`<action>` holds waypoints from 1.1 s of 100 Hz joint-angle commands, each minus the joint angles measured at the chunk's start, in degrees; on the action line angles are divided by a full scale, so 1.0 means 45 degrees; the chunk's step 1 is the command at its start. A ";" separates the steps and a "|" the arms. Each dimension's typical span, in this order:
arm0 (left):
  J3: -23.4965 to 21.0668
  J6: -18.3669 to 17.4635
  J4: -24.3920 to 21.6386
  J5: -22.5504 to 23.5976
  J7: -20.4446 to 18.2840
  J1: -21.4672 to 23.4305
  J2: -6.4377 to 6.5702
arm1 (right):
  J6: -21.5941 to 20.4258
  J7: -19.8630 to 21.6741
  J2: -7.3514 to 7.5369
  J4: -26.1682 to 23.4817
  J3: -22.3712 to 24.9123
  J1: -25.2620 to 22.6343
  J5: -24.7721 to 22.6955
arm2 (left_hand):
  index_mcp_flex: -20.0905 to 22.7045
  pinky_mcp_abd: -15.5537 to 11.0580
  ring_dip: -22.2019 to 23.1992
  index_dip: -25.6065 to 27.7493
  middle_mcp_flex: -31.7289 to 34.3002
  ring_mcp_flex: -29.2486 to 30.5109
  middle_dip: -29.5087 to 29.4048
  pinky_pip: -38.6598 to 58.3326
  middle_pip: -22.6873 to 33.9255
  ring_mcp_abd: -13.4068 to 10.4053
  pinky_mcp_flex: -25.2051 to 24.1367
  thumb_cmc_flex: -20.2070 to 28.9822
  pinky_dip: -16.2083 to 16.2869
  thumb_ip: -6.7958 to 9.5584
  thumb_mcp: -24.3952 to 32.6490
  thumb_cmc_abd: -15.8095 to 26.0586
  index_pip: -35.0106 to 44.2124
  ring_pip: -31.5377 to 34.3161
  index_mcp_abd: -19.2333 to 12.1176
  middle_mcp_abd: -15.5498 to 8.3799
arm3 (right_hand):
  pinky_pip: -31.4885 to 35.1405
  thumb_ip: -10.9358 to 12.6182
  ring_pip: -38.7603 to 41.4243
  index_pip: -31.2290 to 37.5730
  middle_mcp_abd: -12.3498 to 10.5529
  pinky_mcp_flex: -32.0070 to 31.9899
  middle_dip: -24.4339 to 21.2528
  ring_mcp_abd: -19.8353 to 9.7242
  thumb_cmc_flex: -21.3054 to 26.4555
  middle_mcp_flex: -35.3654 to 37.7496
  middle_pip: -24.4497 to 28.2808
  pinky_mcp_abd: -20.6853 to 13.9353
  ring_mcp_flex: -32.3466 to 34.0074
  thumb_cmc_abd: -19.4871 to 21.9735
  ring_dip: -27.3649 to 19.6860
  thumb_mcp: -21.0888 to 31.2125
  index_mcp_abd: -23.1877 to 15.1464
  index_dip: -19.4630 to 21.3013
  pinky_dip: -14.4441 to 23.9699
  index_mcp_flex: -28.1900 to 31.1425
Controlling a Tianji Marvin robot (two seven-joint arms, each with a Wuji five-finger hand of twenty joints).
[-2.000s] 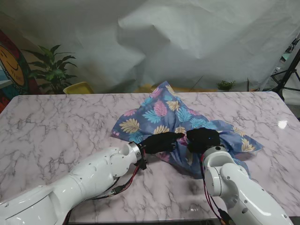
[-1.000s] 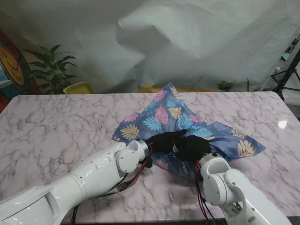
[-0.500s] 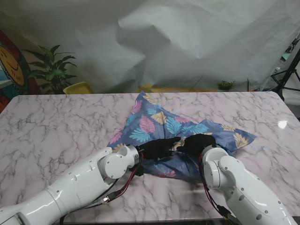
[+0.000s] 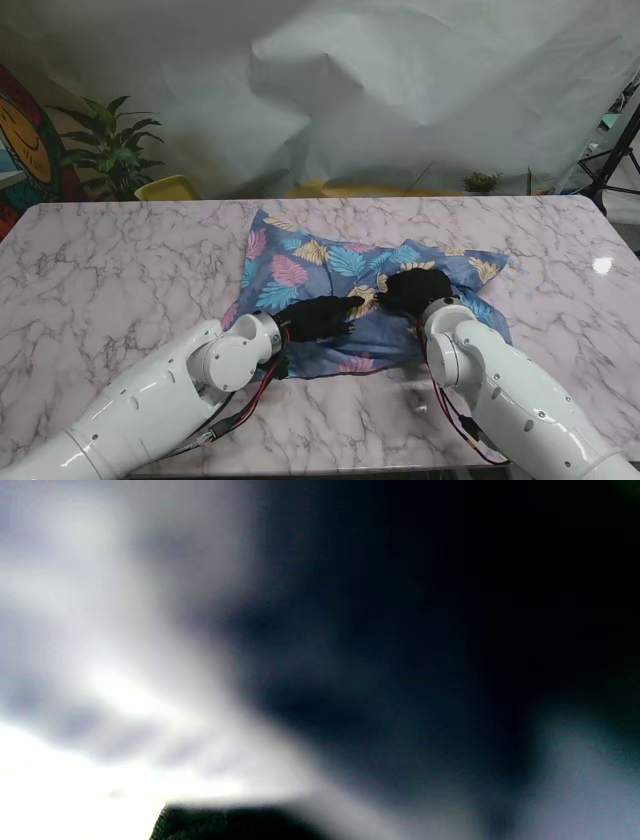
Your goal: Put a pillowcase on a pillow
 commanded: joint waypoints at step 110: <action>-0.0534 0.0706 0.2002 0.2641 0.3291 -0.0617 -0.0166 | -0.0502 0.0834 0.0385 -0.4942 0.3150 -0.5086 -0.5243 | -0.0094 0.0069 -0.2709 0.0773 -0.2162 -0.8476 -0.0449 -1.4616 -0.3336 -0.0424 -0.9047 -0.0830 -0.1544 -0.0562 -0.0359 0.0110 0.0389 -0.8620 -0.0416 -0.2359 | -0.1973 0.0831 -0.3140 -0.3572 -0.0169 -0.3836 -0.1752 0.0106 0.0759 -0.6128 -0.2306 -0.0111 -0.6574 0.3760 -0.2874 -0.6275 0.0408 -0.2303 -0.1152 -0.5059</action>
